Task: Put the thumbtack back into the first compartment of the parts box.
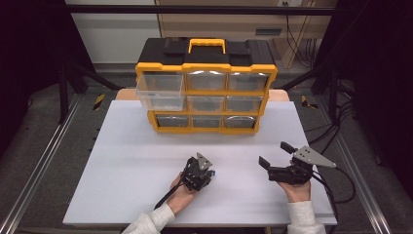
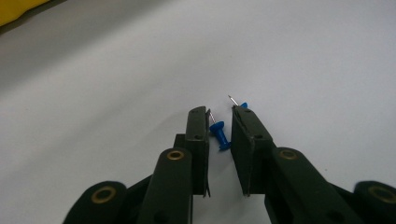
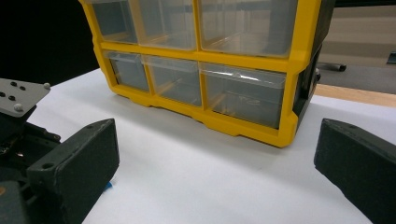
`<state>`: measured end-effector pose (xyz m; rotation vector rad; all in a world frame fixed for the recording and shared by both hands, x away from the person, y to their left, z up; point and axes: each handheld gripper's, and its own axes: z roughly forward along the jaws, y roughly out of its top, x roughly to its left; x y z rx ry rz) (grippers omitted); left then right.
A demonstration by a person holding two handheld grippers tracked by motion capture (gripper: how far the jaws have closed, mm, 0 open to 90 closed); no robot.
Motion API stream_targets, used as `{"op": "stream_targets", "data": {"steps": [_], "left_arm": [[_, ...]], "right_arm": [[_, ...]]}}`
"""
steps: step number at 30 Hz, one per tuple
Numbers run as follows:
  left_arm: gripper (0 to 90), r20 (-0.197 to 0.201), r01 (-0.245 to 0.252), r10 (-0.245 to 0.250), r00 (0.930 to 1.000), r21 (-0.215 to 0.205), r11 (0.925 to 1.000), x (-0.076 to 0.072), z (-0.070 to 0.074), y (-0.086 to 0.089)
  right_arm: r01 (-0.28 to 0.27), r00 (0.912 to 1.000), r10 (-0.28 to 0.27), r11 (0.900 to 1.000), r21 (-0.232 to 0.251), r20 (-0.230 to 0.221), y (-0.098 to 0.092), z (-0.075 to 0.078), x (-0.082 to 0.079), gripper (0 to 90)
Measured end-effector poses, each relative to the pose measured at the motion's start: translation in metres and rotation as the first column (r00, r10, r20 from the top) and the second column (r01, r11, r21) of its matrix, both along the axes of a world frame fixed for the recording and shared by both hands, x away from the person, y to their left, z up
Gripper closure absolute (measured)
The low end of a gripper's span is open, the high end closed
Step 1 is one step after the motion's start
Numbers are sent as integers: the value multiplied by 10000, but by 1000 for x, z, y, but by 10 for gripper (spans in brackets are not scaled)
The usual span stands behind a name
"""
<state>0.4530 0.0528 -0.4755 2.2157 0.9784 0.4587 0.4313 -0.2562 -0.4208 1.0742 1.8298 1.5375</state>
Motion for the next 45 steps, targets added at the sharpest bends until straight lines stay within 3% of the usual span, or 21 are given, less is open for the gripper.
{"op": "stream_targets", "data": {"steps": [4, 23, 30, 37, 38, 45], "left_arm": [[831, -60, 10, -10, 10000, -5, 10000, 1, 0, 1], [853, -374, 255, -254, 9990, 30, 9997, 4, 3, 3], [854, -235, 192, -196, 9995, -152, 9997, 5, 5, 7], [855, -252, 493, -493, 9985, -43, 9988, 3, 13, 13], [855, -142, 390, -395, 9991, -292, 9988, 2, 15, 13], [855, 51, 470, -468, 9989, -408, 9981, -1, 24, 21]], "right_arm": [[8, 10000, -8, 10000, -3, 14, 0, 0, 0, 6], [-25, 10000, 25, 10000, 62, 32, 0, 0, 1, 6], [-18, 10000, 18, 10000, 25, 10, 0, 0, 0, 5], [5, 10000, -5, 10000, 28, 20, -1, 0, 0, 5], [-22, 10000, 22, 10000, -2, 13, -1, 0, 0, 6], [-9, 10000, 9, 10000, 34, 10, -1, 1, -1, 6]]}}
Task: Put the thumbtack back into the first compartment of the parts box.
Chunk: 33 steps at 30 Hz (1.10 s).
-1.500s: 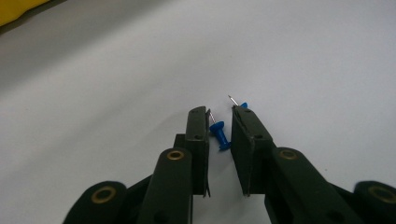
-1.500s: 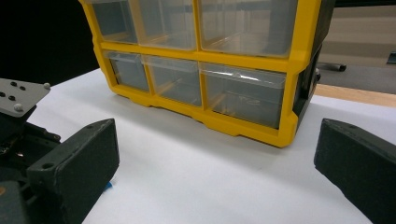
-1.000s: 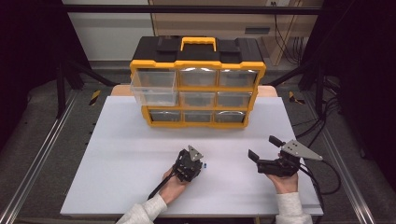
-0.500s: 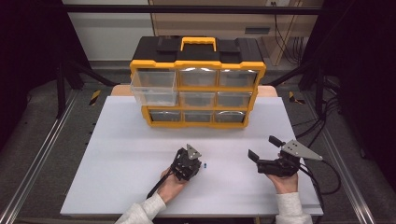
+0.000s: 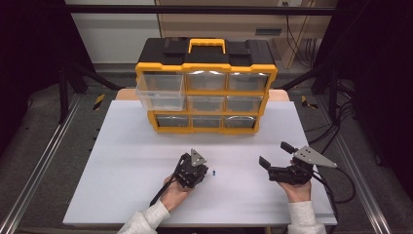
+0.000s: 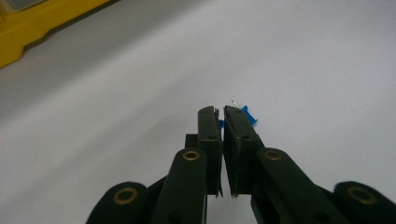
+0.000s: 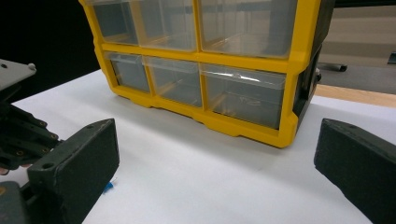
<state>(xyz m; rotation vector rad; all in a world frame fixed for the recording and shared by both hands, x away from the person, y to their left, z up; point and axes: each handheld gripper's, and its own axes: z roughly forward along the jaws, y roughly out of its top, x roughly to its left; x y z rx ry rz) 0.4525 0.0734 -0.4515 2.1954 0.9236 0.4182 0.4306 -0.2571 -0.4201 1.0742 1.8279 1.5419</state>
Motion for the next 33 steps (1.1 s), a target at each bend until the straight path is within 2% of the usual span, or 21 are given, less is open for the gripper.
{"op": "stream_targets", "data": {"steps": [1, 4, 7, 8, 18, 27, 33], "left_arm": [[854, 27, -27, 28, 10000, -127, 9999, -1, 3, 3], [854, 152, -24, 27, 9999, -150, 9999, -1, 7, 5], [854, 50, -63, 64, 10000, -322, 9995, -2, 12, 9], [854, 173, -3, 8, 9999, -253, 9997, -2, 14, 12], [854, 315, -6, 20, 9995, -431, 9991, -3, 28, 25], [854, 638, -155, 201, 9978, -721, 9973, -5, 51, 43], [854, 736, -291, 346, 9967, -743, 9968, -3, 57, 52]], "right_arm": [[-10, 10000, 10, 10000, 3, 7, 0, 0, 0, 6], [-21, 10000, 21, 10000, 11, -6, 0, 0, 0, 6], [-9, 10000, 9, 10000, -2, 7, 0, 0, 0, 5], [-2, 10000, 2, 10000, -8, 4, 0, 0, 0, 5], [12, 10000, -12, 10000, 25, -17, 0, 0, 0, 5], [12, 10000, -12, 10000, 28, 2, 0, 1, 0, 6], [-8, 10000, 8, 10000, -46, 32, 0, 0, 0, 6]]}}
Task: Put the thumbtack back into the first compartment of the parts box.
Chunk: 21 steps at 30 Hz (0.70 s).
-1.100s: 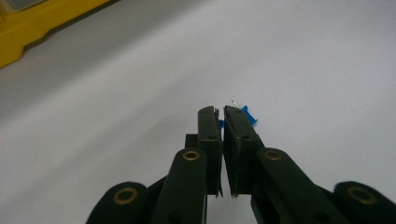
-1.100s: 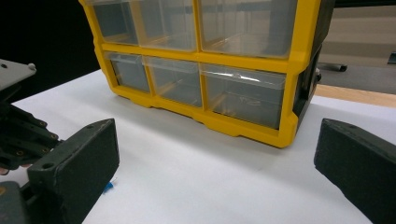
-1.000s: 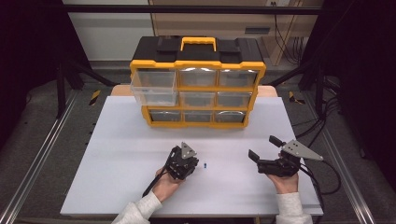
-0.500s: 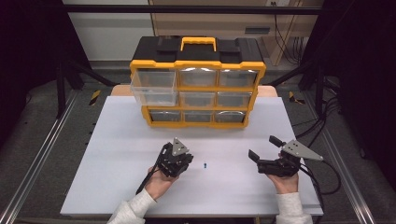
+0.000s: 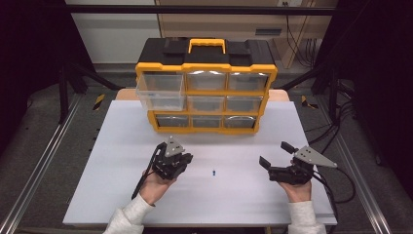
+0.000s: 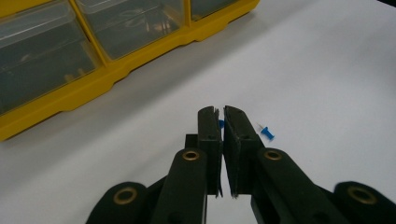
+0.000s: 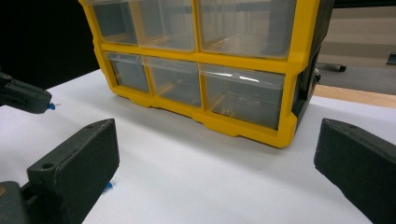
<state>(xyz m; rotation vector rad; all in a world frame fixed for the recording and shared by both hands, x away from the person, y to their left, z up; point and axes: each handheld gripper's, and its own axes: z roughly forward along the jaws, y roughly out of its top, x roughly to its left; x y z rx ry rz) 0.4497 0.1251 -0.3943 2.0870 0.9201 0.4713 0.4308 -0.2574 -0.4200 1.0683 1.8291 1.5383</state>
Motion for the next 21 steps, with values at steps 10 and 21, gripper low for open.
{"op": "stream_targets", "data": {"steps": [10, 21], "left_arm": [[854, 106, -59, 61, 9999, -205, 9998, 1, 14, 12], [853, 257, -25, 33, 9997, -314, 9995, 4, 26, 18]], "right_arm": [[39, 10000, -39, 10000, 19, -28, 1, 0, 0, 6], [29, 10000, -29, 10000, -11, -53, 1, 0, 1, 6]]}}
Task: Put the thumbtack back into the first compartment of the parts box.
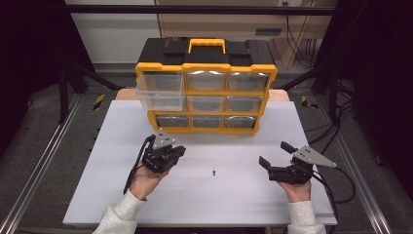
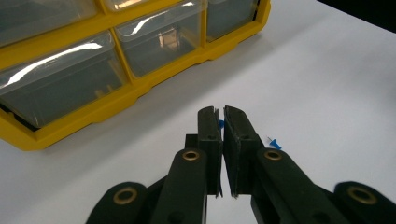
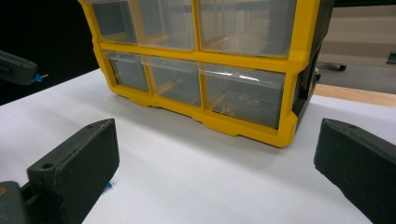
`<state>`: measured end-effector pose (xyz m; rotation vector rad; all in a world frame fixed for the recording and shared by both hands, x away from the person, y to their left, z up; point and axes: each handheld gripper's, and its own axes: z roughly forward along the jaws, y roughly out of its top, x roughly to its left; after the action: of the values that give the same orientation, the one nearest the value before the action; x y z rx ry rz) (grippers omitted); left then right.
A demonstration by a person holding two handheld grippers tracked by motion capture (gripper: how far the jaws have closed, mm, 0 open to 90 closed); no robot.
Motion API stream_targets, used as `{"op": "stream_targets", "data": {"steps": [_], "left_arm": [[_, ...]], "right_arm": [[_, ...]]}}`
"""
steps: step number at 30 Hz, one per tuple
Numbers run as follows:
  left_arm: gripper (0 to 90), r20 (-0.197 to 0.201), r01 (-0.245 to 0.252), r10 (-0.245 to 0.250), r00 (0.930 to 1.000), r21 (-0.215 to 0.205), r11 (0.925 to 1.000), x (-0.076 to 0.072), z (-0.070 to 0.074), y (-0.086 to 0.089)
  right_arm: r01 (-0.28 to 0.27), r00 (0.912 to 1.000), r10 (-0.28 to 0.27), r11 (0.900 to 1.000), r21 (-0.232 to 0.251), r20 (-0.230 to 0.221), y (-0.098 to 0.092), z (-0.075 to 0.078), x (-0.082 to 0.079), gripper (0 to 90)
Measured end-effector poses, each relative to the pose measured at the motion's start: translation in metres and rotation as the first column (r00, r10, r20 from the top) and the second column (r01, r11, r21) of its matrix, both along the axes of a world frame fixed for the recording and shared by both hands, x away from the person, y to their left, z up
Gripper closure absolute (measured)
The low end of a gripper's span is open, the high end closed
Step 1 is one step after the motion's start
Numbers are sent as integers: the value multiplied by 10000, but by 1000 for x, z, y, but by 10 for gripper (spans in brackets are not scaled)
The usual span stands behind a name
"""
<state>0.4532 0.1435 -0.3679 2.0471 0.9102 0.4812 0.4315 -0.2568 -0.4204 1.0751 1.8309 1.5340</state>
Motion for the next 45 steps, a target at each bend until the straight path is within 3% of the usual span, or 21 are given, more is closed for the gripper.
{"op": "stream_targets", "data": {"steps": [9, 20, 30, 39, 45], "left_arm": [[854, 318, -61, 72, 9995, -337, 9994, 0, 18, 8], [854, 839, -63, 79, 9964, -194, 9998, 0, 46, 12], [853, 970, 71, -74, 9953, 38, 10000, -1, 67, 18], [853, 1438, 13, -42, 9896, 203, 9998, -2, 89, 24], [853, 1553, -20, -10, 9879, 191, 9998, -2, 96, 25]], "right_arm": [[26, 10000, -26, 10000, 32, 8, 0, 0, 0, 5], [35, 10000, -35, 10000, 53, 37, -1, 1, 0, 5], [43, 10000, -43, 10000, 5, -2, 0, 0, 0, 5], [55, 10000, -55, 10000, 30, 16, 0, 0, 0, 5], [63, 10000, -63, 10000, 43, -35, 0, 0, 0, 5]]}}
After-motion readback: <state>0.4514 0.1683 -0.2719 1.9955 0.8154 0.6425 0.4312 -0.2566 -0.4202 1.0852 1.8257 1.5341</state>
